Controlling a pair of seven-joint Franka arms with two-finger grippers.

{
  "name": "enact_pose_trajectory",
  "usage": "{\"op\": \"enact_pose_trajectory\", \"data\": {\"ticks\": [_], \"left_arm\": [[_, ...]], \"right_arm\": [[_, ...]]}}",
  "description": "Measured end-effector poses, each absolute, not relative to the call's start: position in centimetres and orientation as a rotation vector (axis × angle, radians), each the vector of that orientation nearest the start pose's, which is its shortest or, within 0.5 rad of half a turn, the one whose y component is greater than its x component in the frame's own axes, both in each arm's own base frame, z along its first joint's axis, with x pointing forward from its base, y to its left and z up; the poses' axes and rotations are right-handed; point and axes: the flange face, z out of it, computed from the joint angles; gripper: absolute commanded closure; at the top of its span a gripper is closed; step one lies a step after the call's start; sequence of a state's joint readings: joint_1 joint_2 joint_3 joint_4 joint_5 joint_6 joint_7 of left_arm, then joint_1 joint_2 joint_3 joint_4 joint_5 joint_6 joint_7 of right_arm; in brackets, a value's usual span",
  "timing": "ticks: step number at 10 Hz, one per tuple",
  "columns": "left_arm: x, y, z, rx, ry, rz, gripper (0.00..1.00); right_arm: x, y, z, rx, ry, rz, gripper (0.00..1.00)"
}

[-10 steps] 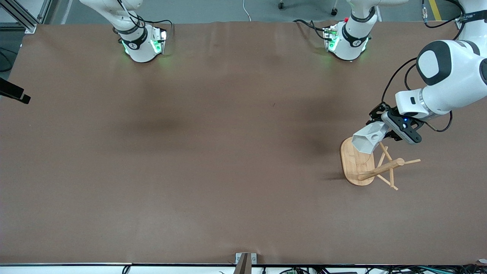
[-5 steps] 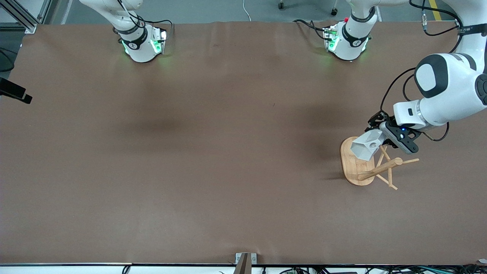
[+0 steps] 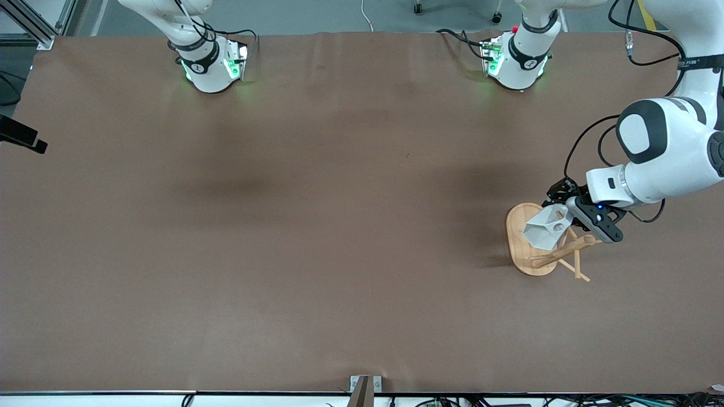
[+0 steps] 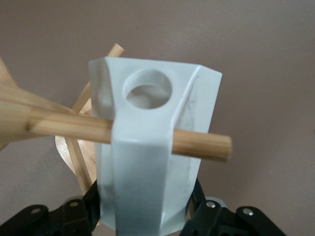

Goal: Hang cup on rack
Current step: 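Lower the cup's hole onto a rack peg with the left gripper, then open the left gripper and pull it back from the cup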

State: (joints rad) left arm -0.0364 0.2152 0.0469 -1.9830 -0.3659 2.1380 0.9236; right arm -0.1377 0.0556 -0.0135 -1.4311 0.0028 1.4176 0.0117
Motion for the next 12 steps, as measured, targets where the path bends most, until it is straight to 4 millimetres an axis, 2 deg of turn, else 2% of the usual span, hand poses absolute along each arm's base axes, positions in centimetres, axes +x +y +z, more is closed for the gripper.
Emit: {"op": "enact_pose_trajectory", "data": {"ticks": [2,3,4,5,6,9,12], "left_arm": [[59.3,0.1,35.3,-3.234,1.145,-0.142,0.80],[59.5,0.4,35.3,-3.236,1.135,-0.146,0.65],[59.6,0.9,35.5,-3.240,1.116,-0.154,0.43],[59.6,1.4,35.6,-3.257,1.071,-0.157,0.03],[59.7,1.4,35.7,-3.281,1.008,-0.152,0.00],[60.0,1.4,37.0,-3.316,0.888,-0.161,0.00],[58.2,0.8,39.5,-3.405,0.804,-0.005,0.00]], "right_arm": [[55.0,-8.4,64.6,-3.122,0.254,0.108,0.00],[55.0,-8.4,64.6,-3.122,0.254,0.108,0.00],[55.0,-8.4,64.6,-3.122,0.254,0.109,0.00],[55.0,-8.5,64.6,-3.122,0.254,0.109,0.00],[55.0,-8.5,64.6,-3.122,0.254,0.109,0.00],[55.0,-8.5,64.6,-3.122,0.253,0.109,0.00],[54.9,-8.6,64.6,-3.122,0.256,0.108,0.00]]}}
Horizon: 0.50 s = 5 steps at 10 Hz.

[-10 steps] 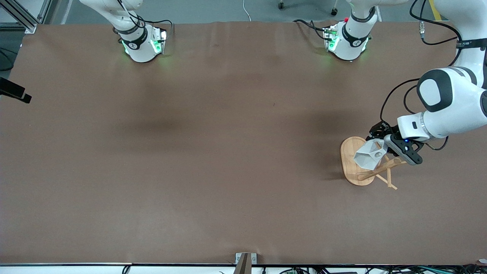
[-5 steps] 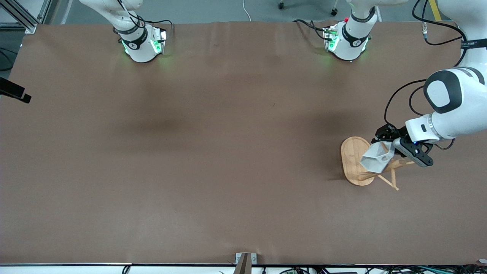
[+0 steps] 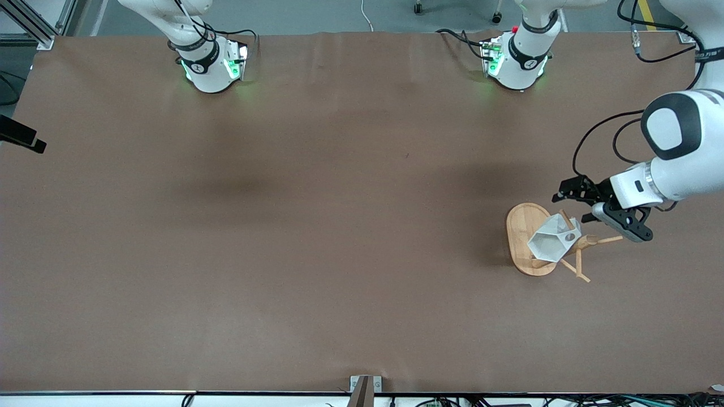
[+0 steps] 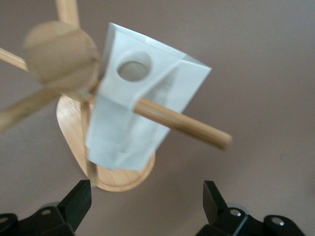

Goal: Hang cup on rack
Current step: 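Open the left gripper and pull it back from the cup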

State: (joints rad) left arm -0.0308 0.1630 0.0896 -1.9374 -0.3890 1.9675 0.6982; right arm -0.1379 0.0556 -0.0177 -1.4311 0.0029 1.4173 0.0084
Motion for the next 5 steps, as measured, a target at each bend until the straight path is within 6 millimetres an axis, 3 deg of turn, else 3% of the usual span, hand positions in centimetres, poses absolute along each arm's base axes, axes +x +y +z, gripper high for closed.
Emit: {"op": "enact_pose_trajectory", "data": {"ticks": [2,5], "left_arm": [[57.2,0.9,42.9,-3.441,0.666,-0.020,0.00],[55.5,0.7,49.9,-3.431,0.451,-0.158,0.00]], "right_arm": [[54.9,-8.6,64.5,-3.122,0.258,0.108,0.00],[55.0,-8.6,64.6,-3.122,0.258,0.104,0.00]]}}
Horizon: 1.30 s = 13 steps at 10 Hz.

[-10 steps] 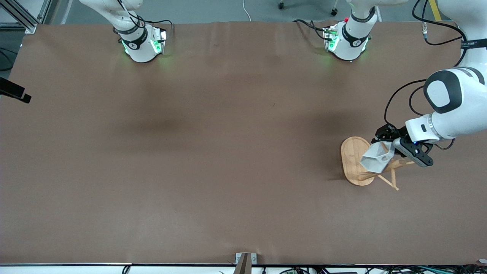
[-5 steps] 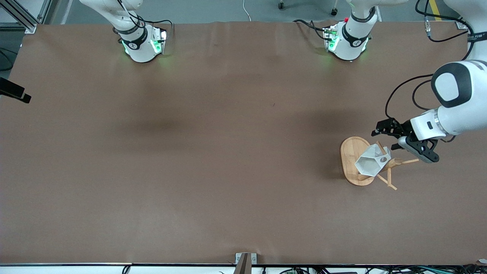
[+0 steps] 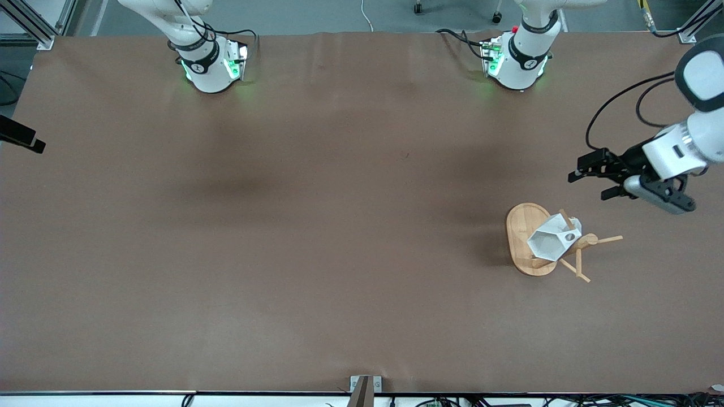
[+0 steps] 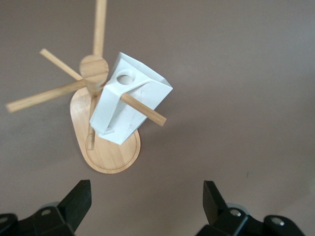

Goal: Hang cup on rack

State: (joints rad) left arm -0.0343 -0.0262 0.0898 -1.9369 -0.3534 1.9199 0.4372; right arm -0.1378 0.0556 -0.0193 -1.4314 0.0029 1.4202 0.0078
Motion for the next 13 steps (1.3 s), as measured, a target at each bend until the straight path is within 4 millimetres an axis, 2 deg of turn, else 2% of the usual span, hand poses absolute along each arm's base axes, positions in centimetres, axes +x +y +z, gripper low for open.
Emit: {"op": "enact_pose_trajectory", "data": {"ticks": [1,2,3,4,6,8,9,11,13], "left_arm": [[54.8,-0.4,51.5,-3.398,0.324,-0.149,0.00],[54.4,-2.6,52.3,-3.308,0.249,-0.121,0.00],[53.9,-5.1,53.1,-3.221,0.206,-0.119,0.00],[53.3,-6.5,54.1,-3.191,0.184,-0.135,0.00],[51.2,-5.9,56.5,-3.183,0.153,-0.100,0.00],[50.4,-4.7,58.7,-3.178,0.127,-0.130,0.00],[50.7,-4.7,59.0,-3.181,0.082,-0.123,0.00],[52.5,-4.7,59.8,-3.180,-0.136,-0.129,0.00],[54.3,-4.6,62.4,-3.181,-0.177,-0.144,0.00]], "right_arm": [[55.2,-8.7,64.6,-3.125,0.257,0.077,0.00],[55.4,-8.7,64.7,-3.127,0.257,0.050,0.00],[55.5,-8.7,64.7,-3.127,0.255,0.044,0.00],[55.5,-8.7,64.7,-3.127,0.252,0.040,0.00],[55.5,-8.7,64.7,-3.128,0.252,0.040,0.00],[55.5,-8.8,64.6,-3.127,0.255,0.040,0.00],[55.5,-8.9,64.6,-3.127,0.254,0.041,0.00],[55.4,-9.1,64.6,-3.128,0.244,0.042,0.00],[55.4,-9.1,64.6,-3.128,0.240,0.042,0.00]]}}
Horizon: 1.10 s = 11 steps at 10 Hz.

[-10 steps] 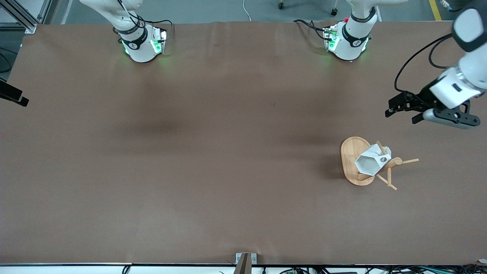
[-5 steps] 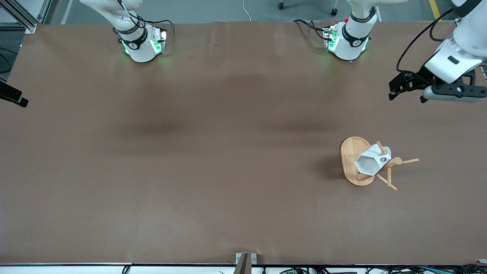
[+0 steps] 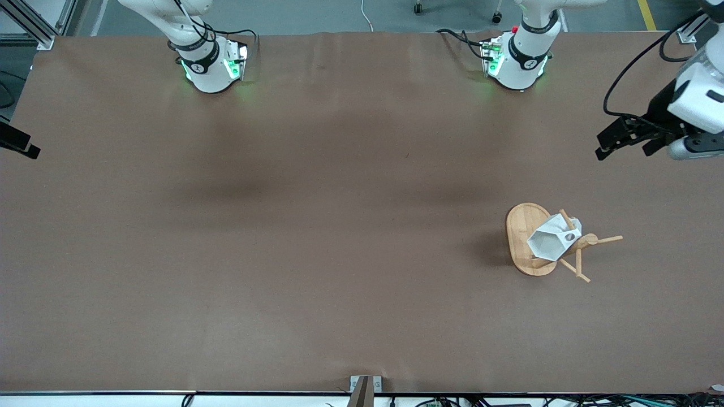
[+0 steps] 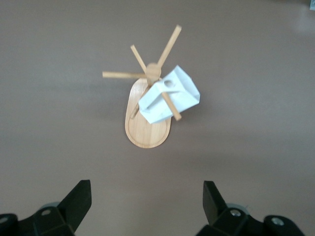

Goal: Hang cup on rack

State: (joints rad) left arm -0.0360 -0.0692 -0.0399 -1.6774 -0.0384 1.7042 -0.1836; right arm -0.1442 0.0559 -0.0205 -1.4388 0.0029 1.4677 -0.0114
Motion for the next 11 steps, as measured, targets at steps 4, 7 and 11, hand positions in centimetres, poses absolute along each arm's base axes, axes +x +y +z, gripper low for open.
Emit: {"op": "enact_pose_trajectory", "data": {"ticks": [4,7,11], "left_arm": [[54.5,-5.6,66.4,-3.174,-0.144,-0.066,0.00],[53.3,-5.7,67.7,-3.170,-0.023,0.013,0.00],[53.2,-6.5,67.5,-3.149,0.011,0.028,0.00]], "right_arm": [[55.4,-9.2,64.6,-3.128,0.239,0.042,0.00],[55.4,-9.2,64.6,-3.128,0.239,0.042,0.00],[55.4,-9.2,64.6,-3.128,0.239,0.042,0.00]]}}
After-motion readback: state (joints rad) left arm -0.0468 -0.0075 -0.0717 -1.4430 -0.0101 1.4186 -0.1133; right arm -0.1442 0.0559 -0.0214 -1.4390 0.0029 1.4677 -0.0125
